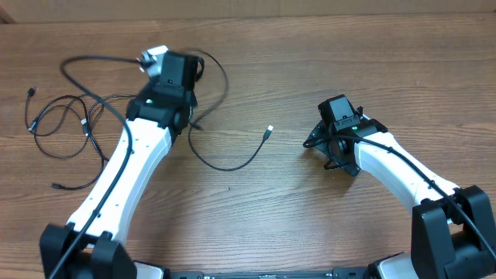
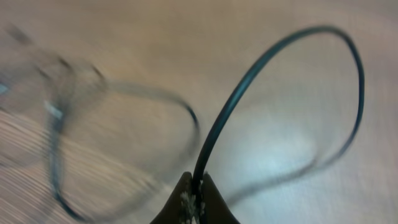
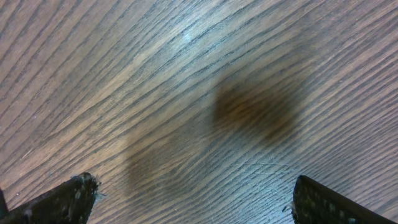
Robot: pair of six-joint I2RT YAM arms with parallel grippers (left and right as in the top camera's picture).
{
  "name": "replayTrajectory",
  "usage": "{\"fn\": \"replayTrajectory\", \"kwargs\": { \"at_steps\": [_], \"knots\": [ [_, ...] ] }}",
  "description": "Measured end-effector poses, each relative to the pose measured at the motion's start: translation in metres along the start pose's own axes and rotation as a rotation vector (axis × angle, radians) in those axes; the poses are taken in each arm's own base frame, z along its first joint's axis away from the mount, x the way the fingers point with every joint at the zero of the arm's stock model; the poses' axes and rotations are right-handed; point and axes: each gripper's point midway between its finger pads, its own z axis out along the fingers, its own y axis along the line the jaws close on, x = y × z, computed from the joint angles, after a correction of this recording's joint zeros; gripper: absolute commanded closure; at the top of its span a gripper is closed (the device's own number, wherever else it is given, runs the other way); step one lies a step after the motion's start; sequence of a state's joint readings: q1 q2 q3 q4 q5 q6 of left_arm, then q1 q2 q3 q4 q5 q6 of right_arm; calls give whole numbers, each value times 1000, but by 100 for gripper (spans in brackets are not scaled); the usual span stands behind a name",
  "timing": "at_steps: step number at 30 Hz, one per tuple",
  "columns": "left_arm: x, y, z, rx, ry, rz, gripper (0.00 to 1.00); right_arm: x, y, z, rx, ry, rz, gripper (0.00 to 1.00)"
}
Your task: Untangle cables
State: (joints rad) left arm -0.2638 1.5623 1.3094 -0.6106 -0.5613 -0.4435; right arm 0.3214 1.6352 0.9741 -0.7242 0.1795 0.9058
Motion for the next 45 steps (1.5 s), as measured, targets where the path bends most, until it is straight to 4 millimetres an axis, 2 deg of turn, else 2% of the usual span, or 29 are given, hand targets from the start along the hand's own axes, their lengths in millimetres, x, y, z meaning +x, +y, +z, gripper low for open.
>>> {"fn": "replayTrajectory", "kwargs": {
  "at_steps": [4, 9, 11, 13, 14, 18, 20, 22, 25, 28, 33, 36, 39, 42, 45],
  "knots": [
    [-46, 16, -15, -90, -179, 34, 96, 0, 0, 0, 1, 0, -1, 0],
    [-67, 30, -21, -181, -254, 126, 96, 0, 0, 0, 0, 0, 0, 0],
    [-81, 43, -23, -236, -298, 126, 96, 0, 0, 0, 1, 0, 1, 0],
    [-105, 61, -26, -298, -373, 79, 96, 0, 0, 0, 0, 0, 0, 0],
    [-122, 76, -30, -347, -429, 42, 96, 0, 0, 0, -1, 0, 0, 0],
    [-166, 132, -51, -515, -576, -54, 96, 0, 0, 0, 0, 0, 0, 0],
    [-181, 157, -65, -581, -635, -94, 96, 0, 0, 0, 0, 0, 0, 0],
    [-197, 185, -88, -652, -712, -142, 95, 0, 0, 0, 1, 1, -1, 0],
    [-208, 219, -116, -736, -777, -181, 96, 0, -1, 0, 1, 1, 0, 0],
    [-211, 245, -130, -815, -775, -153, 96, 0, -1, 0, 1, 1, 0, 0],
    [-204, 280, -126, -909, -711, -112, 96, 0, -1, 0, 2, 1, 0, 0],
    [-188, 298, -107, -926, -605, -87, 96, 0, -1, 0, 2, 1, 0, 0],
    [-164, 303, -75, -872, -471, -46, 96, 0, -1, 0, 2, 1, 0, 0],
    [-143, 298, -42, -746, -383, -54, 96, 0, -1, 0, 2, 1, 0, 0],
    [-131, 288, -16, -607, -344, -89, 96, 1, -1, 0, 3, 2, 0, 0]
  ]
}}
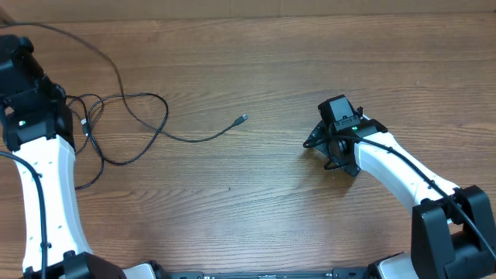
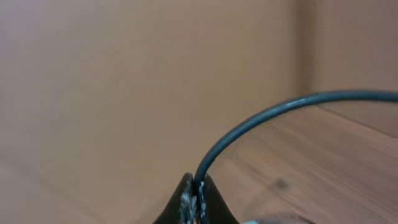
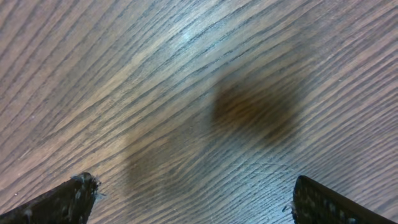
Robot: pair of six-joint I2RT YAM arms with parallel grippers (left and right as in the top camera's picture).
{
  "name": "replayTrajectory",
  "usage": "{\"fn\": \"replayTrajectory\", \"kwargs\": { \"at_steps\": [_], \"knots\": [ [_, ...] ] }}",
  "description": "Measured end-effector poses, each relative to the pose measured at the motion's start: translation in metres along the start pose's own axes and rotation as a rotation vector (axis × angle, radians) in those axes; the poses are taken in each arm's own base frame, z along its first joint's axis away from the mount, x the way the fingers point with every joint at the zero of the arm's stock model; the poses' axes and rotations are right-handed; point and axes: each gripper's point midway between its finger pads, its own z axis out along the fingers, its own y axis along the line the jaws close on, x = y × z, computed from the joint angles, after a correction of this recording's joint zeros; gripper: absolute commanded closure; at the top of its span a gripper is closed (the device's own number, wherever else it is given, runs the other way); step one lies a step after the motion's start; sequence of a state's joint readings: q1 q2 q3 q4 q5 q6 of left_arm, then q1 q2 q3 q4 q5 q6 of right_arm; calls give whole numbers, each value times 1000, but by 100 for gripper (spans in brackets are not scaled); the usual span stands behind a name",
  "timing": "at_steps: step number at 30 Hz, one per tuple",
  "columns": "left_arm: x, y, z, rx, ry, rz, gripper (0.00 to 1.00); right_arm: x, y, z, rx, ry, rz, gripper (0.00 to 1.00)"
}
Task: Untangle cables
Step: 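Release the cable onto the left pile with the left gripper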
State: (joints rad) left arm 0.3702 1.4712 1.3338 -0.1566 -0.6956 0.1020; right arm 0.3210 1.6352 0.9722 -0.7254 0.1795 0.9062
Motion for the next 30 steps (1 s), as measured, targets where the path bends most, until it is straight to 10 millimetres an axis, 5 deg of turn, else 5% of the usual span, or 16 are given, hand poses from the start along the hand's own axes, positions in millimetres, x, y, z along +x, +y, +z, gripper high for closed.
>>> {"fn": "replayTrajectory", "kwargs": {
  "at_steps": [5, 8, 15, 19, 23, 25, 30],
  "knots": [
    [31, -43, 12, 216, 96, -29, 96, 0, 0, 0, -1, 0, -1, 0],
    [75, -81, 23, 338, 223, 0, 96, 0, 0, 0, 0, 0, -1, 0],
    [133, -111, 37, 396, 377, 52, 78, 0, 0, 0, -1, 0, 0, 0],
    [140, -120, 35, 435, 400, 48, 41, 0, 0, 0, 0, 0, -1, 0],
    [148, -133, 29, 514, 432, 41, 22, 0, 0, 0, -1, 0, 0, 0],
    [153, -141, 22, 571, 460, 37, 2, 0, 0, 0, 0, 0, -1, 0],
    [174, -164, -13, 782, 590, 20, 0, 0, 0, 0, 0, 0, 0, 0]
  ]
}}
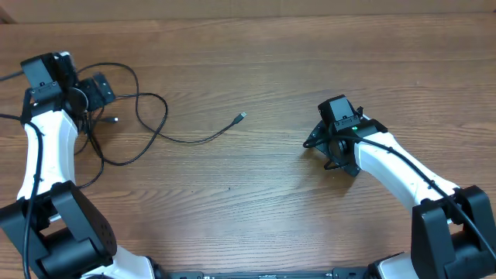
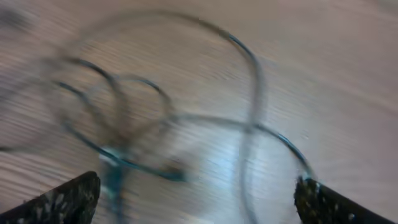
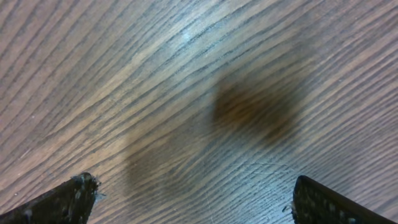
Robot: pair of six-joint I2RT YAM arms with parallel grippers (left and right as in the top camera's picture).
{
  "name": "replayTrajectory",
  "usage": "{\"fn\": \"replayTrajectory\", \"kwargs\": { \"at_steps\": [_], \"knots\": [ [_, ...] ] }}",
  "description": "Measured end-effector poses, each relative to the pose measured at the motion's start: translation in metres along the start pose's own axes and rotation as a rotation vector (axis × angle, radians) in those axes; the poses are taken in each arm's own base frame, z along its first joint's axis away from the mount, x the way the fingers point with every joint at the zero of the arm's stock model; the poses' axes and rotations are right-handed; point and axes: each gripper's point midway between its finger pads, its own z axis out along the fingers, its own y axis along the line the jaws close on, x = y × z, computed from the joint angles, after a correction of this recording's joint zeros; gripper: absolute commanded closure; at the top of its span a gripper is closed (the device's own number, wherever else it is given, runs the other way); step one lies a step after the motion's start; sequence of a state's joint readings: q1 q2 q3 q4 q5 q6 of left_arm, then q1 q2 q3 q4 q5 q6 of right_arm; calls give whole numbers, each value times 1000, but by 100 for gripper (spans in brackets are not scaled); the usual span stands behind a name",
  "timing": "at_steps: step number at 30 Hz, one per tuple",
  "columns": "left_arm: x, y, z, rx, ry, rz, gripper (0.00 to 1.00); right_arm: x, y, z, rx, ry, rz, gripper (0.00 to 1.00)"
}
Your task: Untangle cables
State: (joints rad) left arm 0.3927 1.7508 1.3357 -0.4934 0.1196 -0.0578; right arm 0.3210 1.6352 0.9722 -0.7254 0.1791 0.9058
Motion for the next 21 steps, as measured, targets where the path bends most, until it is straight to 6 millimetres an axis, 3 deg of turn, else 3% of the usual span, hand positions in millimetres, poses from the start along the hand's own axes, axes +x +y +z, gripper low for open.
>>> {"fn": "replayTrajectory", "kwargs": {
  "at_steps": [6, 9, 13, 15, 17, 21],
  "knots": [
    [62, -50, -11, 236, 263, -70, 0, 0, 0, 0, 0, 0, 0, 0],
    [82, -79, -16, 298, 341, -51, 3, 0, 0, 0, 0, -1, 0, 0],
    [105, -116, -17, 363, 395, 18, 32, 0, 0, 0, 0, 0, 0, 0],
    [116, -133, -16, 387, 410, 52, 64, 0, 0, 0, -1, 0, 0, 0],
    [126, -154, -13, 420, 405, 105, 84, 0, 0, 0, 0, 0, 0, 0],
    [141, -192, -10, 477, 375, 206, 96, 0, 0, 0, 0, -1, 0, 0]
  ]
}}
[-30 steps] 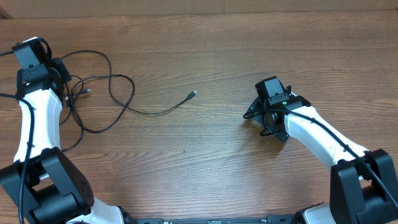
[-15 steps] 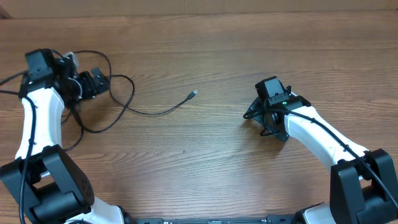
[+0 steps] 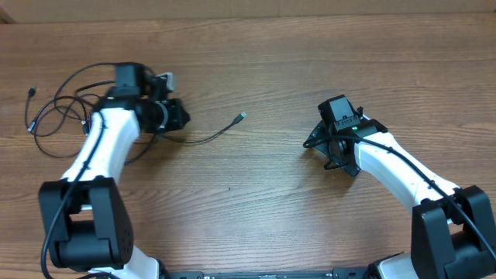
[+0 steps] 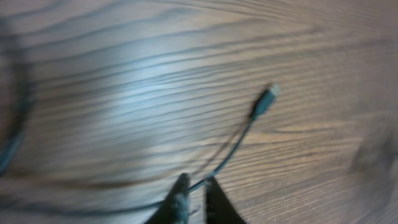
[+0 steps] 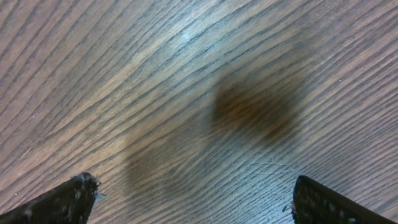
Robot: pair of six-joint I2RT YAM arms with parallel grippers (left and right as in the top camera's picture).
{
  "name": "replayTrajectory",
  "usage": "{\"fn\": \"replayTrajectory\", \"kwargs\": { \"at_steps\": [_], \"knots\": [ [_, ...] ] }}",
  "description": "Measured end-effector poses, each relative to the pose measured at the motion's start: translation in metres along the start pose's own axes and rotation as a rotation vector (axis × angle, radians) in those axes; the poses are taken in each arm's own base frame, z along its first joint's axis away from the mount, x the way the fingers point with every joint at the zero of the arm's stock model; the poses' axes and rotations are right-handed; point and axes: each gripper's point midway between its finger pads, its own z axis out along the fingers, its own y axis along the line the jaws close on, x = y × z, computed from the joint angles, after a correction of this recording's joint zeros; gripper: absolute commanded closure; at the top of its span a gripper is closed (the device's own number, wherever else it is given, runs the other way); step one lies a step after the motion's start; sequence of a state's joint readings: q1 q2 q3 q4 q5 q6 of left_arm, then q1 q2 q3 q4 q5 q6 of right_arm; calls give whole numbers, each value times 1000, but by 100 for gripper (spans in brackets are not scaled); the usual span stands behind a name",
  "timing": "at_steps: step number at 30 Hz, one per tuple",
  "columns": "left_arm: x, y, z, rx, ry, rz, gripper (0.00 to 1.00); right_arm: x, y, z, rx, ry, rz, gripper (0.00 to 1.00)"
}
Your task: Untangle cables
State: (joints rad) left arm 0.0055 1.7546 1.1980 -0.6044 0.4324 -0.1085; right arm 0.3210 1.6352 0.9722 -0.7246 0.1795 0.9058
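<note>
A thin black cable (image 3: 205,138) runs right from a tangle of black cables (image 3: 54,116) and ends in a small connector (image 3: 242,116). My left gripper (image 3: 180,116) sits on that free stretch. In the left wrist view the left gripper (image 4: 194,186) has its fingers drawn almost together, with the cable (image 4: 233,149) passing between the tips and the connector (image 4: 266,99) ahead. My right gripper (image 3: 322,143) is at mid-right; the right wrist view shows the right gripper (image 5: 199,202) wide open over bare wood.
Several cable loops and two small plug ends (image 3: 31,91) lie at the table's far left. The wooden table (image 3: 271,201) stretches between the two arms. A cardboard wall (image 3: 248,8) runs along the back edge.
My left gripper was open over the tangle at the far left. It now sits further right, on the cable's free stretch, fingers closed round it. The connector and right arm have not moved.
First my left gripper held a cable at the back, left of centre. Then it held it at the far left edge, the connector end lying further left. Then it was open over the tangle, cable released. Now it grips the free stretch. The right gripper stayed open.
</note>
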Motion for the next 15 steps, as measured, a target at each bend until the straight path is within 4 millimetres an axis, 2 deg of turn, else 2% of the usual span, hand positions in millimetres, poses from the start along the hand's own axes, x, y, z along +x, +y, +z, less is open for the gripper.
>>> {"fn": "replayTrajectory", "kwargs": {
  "at_steps": [4, 6, 7, 9, 12, 15],
  "knots": [
    [6, -28, 20, 1, 9, 98, 96, 0, 0, 0, 0, 0, 0, 0],
    [10, -40, 32, 6, 22, 137, 91, 0, 0, 0, 0, 1, 0, 0],
    [15, -46, 40, 9, 40, 155, 83, 0, 0, 0, 0, 0, 0, 0],
    [26, -53, 54, 12, 77, 189, 62, 0, 0, 0, 0, 0, -1, 0],
    [39, -59, 74, 15, 121, 247, 52, 0, 0, 0, 1, 0, 0, 0],
    [43, -59, 86, 18, 128, 292, 49, 0, 0, 0, 0, 0, 0, 0]
  ]
}}
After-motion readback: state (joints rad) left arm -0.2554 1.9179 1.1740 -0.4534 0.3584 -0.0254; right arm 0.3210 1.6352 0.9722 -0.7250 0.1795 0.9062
